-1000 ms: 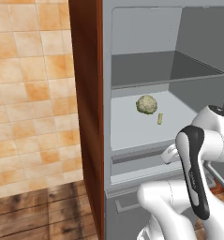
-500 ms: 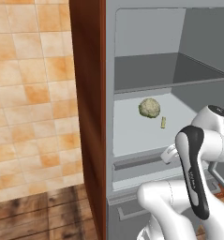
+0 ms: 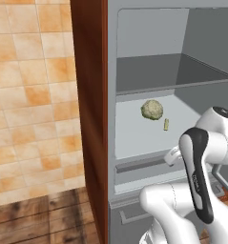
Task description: Pick the egg and butter from the fridge and place them by the bowl for mixing.
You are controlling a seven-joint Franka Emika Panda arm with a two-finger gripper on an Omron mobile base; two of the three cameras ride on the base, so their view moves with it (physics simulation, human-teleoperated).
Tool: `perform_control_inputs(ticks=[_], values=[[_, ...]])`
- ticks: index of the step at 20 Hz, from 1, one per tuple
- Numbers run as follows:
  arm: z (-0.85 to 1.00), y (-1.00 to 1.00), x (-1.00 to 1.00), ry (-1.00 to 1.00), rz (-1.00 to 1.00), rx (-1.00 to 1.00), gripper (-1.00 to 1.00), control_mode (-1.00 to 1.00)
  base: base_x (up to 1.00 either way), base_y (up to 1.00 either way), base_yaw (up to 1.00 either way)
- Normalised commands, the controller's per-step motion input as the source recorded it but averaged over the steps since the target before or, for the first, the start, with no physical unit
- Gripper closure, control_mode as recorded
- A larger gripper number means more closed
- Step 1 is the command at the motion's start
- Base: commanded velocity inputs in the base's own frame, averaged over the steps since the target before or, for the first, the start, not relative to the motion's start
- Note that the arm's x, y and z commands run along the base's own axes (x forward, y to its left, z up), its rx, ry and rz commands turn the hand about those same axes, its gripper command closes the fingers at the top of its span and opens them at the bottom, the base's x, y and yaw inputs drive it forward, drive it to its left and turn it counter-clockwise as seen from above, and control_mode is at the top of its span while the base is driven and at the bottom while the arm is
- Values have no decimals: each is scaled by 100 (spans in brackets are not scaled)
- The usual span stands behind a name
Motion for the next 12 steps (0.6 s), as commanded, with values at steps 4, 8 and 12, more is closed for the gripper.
perform_control_inputs(ticks=[4,8,12], values=[[23,-9,12,-10,-23,0,-100,-100,0,0,0],[12,-9,34,-6,-39,-2,-100,-100,0,0,0],[2,-15,40,0,-42,-5,-100,-100,0,0,0]])
